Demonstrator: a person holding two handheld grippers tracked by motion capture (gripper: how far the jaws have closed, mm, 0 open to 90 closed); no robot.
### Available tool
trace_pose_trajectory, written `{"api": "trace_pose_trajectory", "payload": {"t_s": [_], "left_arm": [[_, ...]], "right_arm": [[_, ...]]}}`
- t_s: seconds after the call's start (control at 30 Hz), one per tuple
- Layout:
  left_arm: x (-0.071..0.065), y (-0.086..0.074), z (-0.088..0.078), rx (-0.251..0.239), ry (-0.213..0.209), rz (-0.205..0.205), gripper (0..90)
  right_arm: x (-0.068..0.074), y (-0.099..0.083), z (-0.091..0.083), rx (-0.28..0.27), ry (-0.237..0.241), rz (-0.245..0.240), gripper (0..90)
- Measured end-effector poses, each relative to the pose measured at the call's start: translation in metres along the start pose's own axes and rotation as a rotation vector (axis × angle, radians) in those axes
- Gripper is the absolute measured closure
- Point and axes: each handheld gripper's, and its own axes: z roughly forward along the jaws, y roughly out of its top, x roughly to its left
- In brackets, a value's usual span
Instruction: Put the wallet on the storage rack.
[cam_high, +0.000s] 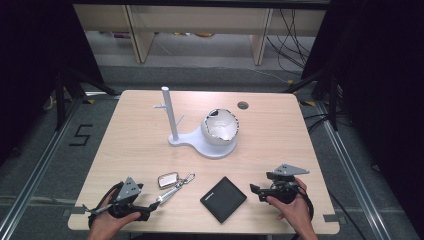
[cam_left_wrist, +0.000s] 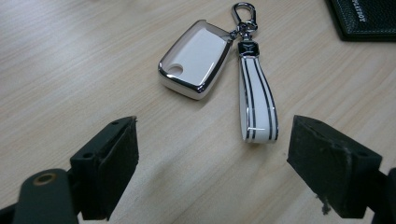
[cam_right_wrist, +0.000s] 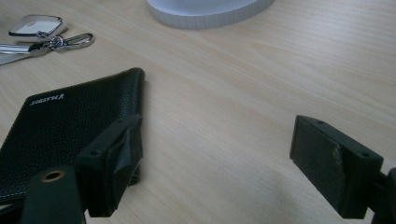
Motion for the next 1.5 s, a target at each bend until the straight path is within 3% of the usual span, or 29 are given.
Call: {"api": "trace_pose_trajectory", "payload": {"t_s": [0.07,0.17,0.2,0.23,0.3,0.33,0.53,0.57,0.6,0.67,0.73,0.77,0.8,0.87,0.9,0.93,0.97,1.0,1.07,1.13,1.17,1.2,1.23,1.43,1.47,1.5], "left_arm": [[-0.001,0.000,0.000,-0.005,0.007,-0.015,15.9],[-0.002,0.003,-0.002,0.008,-0.010,0.008,16.2],[-0.004,0.003,-0.001,-0.015,-0.023,0.000,16.5],[-0.006,0.004,0.000,-0.019,-0.023,-0.003,16.9],[-0.010,0.005,-0.001,-0.012,-0.037,0.019,17.1],[-0.012,0.006,-0.001,-0.029,-0.041,0.007,17.4],[-0.024,0.012,0.001,-0.064,-0.075,0.012,22.2],[-0.026,0.013,0.002,-0.072,-0.081,0.008,24.0],[-0.027,0.014,0.002,-0.065,-0.089,0.026,26.1],[-0.034,0.017,0.004,-0.075,-0.108,0.019,31.0],[-0.041,0.019,0.007,-0.074,-0.129,0.048,35.7],[-0.044,0.020,0.008,-0.068,-0.139,0.077,40.3],[-0.049,0.022,0.011,-0.075,-0.142,0.081,42.4],[-0.055,0.024,0.014,-0.073,-0.165,0.109,50.8],[-0.057,0.025,0.015,-0.070,-0.175,0.110,50.8],[-0.062,0.028,0.020,-0.074,-0.194,0.128,56.8],[-0.062,0.028,0.020,-0.074,-0.194,0.128,59.0],[-0.063,0.031,0.021,-0.055,-0.191,0.155,59.0],[-0.071,0.033,0.027,-0.075,-0.215,0.124,63.7],[-0.075,0.036,0.034,-0.072,-0.241,0.134,67.7],[-0.077,0.037,0.037,-0.056,-0.249,0.158,69.2],[-0.082,0.038,0.041,-0.062,-0.263,0.137,70.7],[-0.087,0.043,0.047,-0.047,-0.283,0.173,72.9],[-0.100,0.051,0.060,-0.050,-0.316,0.190,77.1],[-0.102,0.052,0.061,-0.041,-0.316,0.186,77.0],[-0.104,0.055,0.066,-0.030,-0.330,0.207,77.3]], "right_arm": [[0.000,0.000,0.000,-0.002,0.007,0.003,18.6],[-0.001,0.000,0.000,-0.002,0.014,0.011,19.2],[-0.001,0.000,0.001,-0.002,0.017,0.012,19.4],[0.002,-0.001,0.001,0.003,0.017,0.044,19.6],[0.002,0.000,0.001,0.007,0.023,0.041,19.9],[0.000,0.000,0.001,0.006,0.020,0.017,19.9],[0.000,0.000,0.002,0.005,0.036,0.019,21.2],[0.003,0.000,0.002,0.009,0.039,0.062,21.4],[0.002,0.000,0.003,0.007,0.034,0.039,21.5],[0.000,0.001,0.002,0.016,0.031,0.019,22.6],[0.003,0.001,0.003,0.016,0.076,0.066,23.8],[0.003,0.001,0.003,0.019,0.071,0.058,24.2],[0.001,0.002,0.003,0.016,0.069,0.029,24.7],[0.002,0.002,0.005,0.015,0.108,0.056,26.0],[0.002,0.002,0.005,0.015,0.108,0.056,26.0],[0.003,0.002,0.005,0.005,0.118,0.060,27.5],[0.003,0.002,0.005,0.005,0.118,0.060,27.5],[0.004,0.002,0.006,0.009,0.126,0.058,27.6],[0.007,0.003,0.006,0.021,0.143,0.092,29.3],[0.009,0.003,0.007,0.017,0.172,0.105,29.7],[0.010,0.004,0.007,0.027,0.161,0.100,30.3],[0.011,0.004,0.009,0.012,0.174,0.089,30.6],[0.012,0.005,0.009,0.025,0.184,0.087,31.2],[0.017,0.006,0.011,0.040,0.221,0.104,32.5],[0.018,0.007,0.013,0.042,0.220,0.102,32.7],[0.018,0.008,0.015,0.059,0.211,0.073,32.8]]}}
